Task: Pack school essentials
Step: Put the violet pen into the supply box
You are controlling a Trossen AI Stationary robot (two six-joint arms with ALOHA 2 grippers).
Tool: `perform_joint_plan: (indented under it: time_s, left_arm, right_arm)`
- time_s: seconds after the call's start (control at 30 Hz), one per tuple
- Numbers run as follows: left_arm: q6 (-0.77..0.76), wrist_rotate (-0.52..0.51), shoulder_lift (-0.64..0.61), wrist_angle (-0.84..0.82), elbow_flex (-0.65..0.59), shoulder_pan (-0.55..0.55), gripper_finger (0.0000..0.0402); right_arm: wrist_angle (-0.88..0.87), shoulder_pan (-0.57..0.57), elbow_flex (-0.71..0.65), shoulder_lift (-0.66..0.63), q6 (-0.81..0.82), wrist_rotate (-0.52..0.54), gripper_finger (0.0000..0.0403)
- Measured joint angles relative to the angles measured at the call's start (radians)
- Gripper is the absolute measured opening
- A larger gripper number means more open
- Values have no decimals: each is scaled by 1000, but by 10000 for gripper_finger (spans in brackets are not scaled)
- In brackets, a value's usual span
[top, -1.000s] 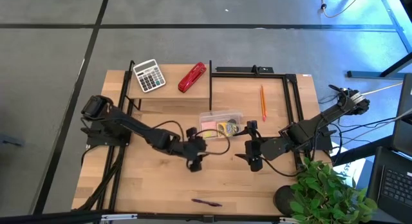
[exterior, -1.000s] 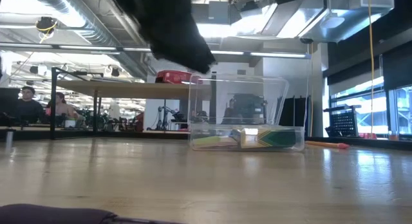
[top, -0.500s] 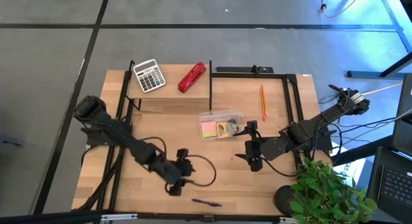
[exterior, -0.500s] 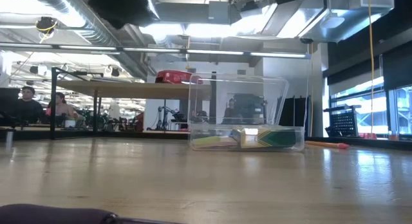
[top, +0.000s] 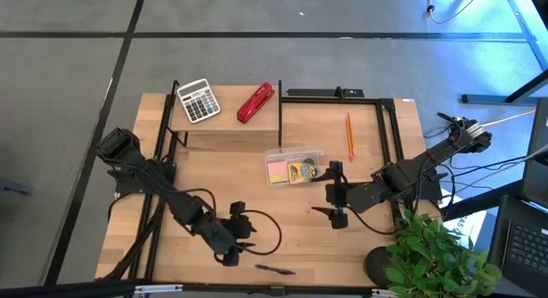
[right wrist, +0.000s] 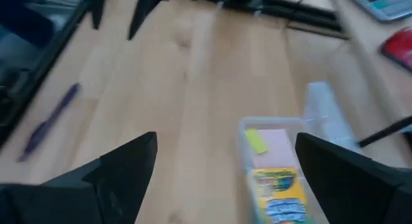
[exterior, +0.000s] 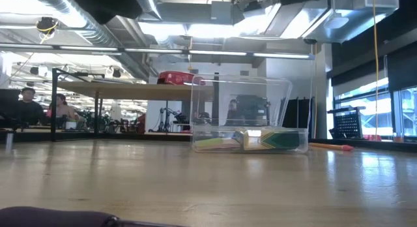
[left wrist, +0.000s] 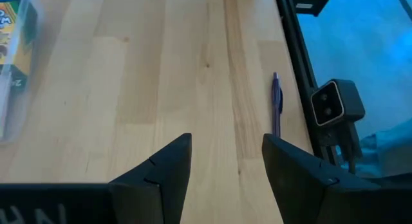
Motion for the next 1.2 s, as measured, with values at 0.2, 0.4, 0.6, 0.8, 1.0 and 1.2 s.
perform_joint_plan:
  time_s: [0.2,0.4,0.6,0.8,1.0,1.2]
  left_arm:
    - [3,-2,7,24,0,-18,184]
    - [59,11,19,76,0,-55,184]
    - [59,20,45,113,1,-92,184]
    - [40,39,84,163,0,-107,184]
    - [25,38,142,191,0,-106,184]
    - [18,35,189,198,0,-102,184]
  right_arm:
    - [7,1,0,0,-75,-299,369]
    - [22,9,0,0,-82,-472,369]
    - [30,34,0,0,-155,-476,369]
    - [28,34,0,1,-158,-475,369]
    - [28,34,0,1,-157,-473,369]
    - [28,34,0,1,-154,-473,369]
